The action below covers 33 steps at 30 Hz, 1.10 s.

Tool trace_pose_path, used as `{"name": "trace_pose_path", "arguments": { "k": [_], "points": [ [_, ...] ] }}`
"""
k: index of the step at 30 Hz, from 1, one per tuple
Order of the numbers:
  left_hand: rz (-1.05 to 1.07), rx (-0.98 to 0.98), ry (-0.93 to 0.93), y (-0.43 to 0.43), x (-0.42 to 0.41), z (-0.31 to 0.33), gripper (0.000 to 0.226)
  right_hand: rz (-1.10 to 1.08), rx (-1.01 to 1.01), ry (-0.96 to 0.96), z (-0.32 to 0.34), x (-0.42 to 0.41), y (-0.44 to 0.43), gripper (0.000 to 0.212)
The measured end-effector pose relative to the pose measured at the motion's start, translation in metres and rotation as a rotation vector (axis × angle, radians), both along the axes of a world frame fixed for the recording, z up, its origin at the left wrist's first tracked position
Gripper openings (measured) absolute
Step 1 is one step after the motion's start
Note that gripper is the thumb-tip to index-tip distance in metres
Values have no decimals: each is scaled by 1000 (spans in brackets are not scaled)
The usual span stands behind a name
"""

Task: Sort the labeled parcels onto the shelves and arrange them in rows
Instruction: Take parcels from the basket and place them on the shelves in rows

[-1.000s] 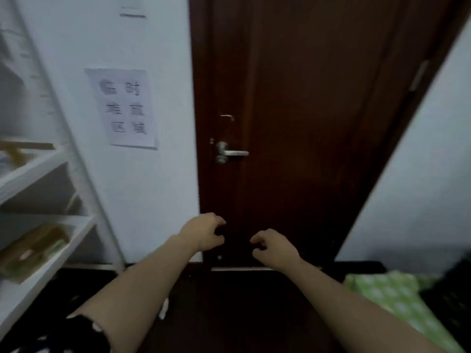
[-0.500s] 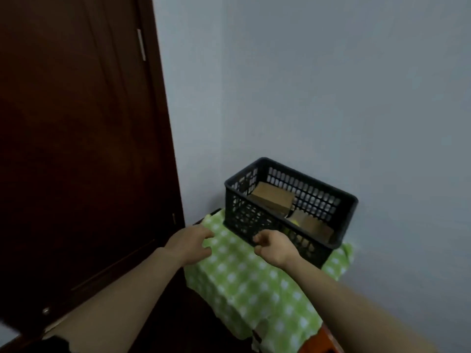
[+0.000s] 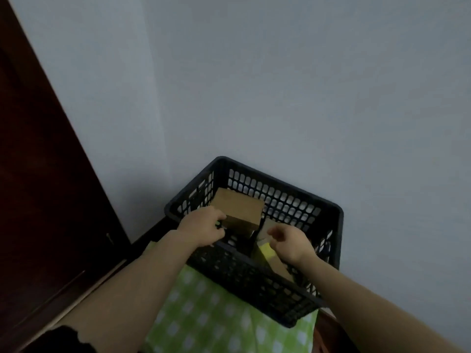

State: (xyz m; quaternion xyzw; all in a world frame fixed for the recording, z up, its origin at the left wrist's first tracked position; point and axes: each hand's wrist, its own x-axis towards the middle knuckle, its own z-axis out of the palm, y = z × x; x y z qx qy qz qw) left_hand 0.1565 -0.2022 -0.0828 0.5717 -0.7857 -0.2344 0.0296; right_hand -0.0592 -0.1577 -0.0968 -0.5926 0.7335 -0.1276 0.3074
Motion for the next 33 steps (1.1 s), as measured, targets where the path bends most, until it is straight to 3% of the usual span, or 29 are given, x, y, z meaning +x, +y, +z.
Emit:
{"name": "trace_pose_path", "arguments": {
  "k": [7, 10, 12, 18, 20, 22, 24, 29, 33],
  "points": [
    [20, 175, 35, -118, -18, -47, 51, -343, 165, -228, -64, -7, -120, 36],
    [25, 272, -18, -153, -23, -78, 16, -488, 247, -353, -97, -12, -152, 36],
    [23, 290, -39, -172, -27, -99, 6, -524, 280, -409, -119, -16, -173, 39],
    [-46, 364, -163, -201, -34, -145, 34, -555, 443, -533, -172, -24, -210, 58],
    [-60, 388, -197, -208, -34, -154, 22, -610, 482, -650, -187, -24, -217, 46],
    [-65, 389, -224, -214, -36, -160, 31, -653, 487, -764, -195, -23, -221, 31],
    [-60, 389, -228, -215, -36, -162, 50, -665, 470, -814, -199, -24, -223, 30],
    [-44, 369, -216, -204, -32, -155, 55, -734, 456, -833, -179, -20, -220, 44],
    [-66, 220, -220, -183, -37, -123, 103, -718, 409, -881, -129, -21, -212, 42]
  ]
}}
